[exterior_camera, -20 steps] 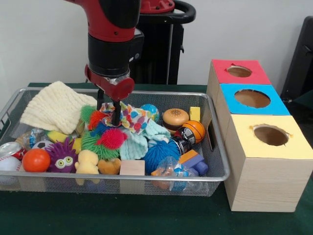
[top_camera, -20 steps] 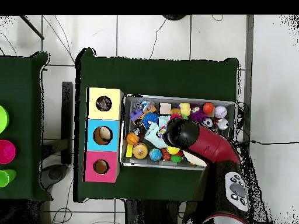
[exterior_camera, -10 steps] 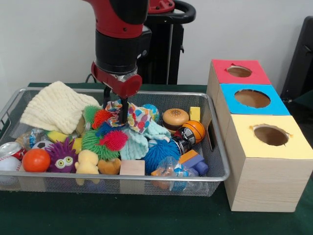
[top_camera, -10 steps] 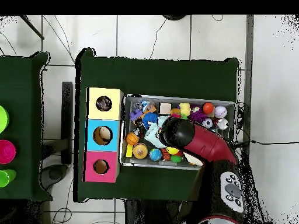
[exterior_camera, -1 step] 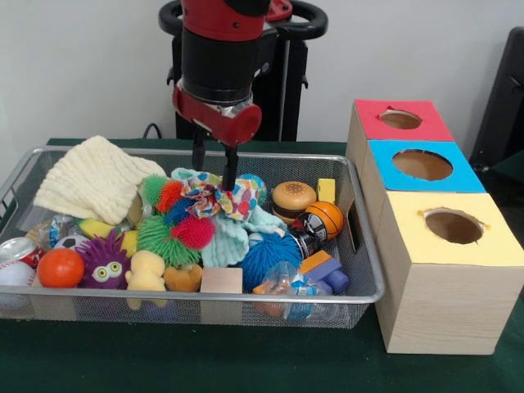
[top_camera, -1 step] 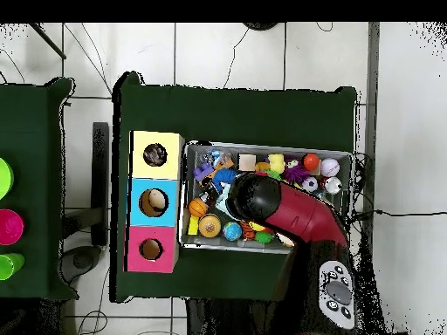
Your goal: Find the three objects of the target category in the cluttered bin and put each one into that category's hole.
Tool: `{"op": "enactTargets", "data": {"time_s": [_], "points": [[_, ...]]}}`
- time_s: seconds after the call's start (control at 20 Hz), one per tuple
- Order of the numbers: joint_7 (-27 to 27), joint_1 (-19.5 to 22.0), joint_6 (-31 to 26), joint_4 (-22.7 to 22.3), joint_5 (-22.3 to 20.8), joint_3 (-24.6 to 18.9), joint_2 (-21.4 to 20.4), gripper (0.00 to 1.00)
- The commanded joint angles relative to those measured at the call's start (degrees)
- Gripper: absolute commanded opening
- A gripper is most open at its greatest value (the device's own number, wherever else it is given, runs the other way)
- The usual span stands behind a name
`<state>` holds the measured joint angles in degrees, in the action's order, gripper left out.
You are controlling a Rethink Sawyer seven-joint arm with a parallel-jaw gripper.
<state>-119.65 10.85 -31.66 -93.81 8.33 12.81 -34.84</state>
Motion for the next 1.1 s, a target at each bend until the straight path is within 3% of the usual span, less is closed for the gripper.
{"op": "enactTargets", "data": {"time_s": [0.05, 0.65, 1.1], "points": [[-7.47, -0.35, -6.35, -3.03, 1.17, -2.56, -1.43, 1.00], [-8.69, -0.94, -3.06, -1.86, 1.22, -2.42, 0.97, 1.00], [-10.13, -0.58, 2.77, -3.64, 2.19, -3.49, 4.12, 1.00]]}}
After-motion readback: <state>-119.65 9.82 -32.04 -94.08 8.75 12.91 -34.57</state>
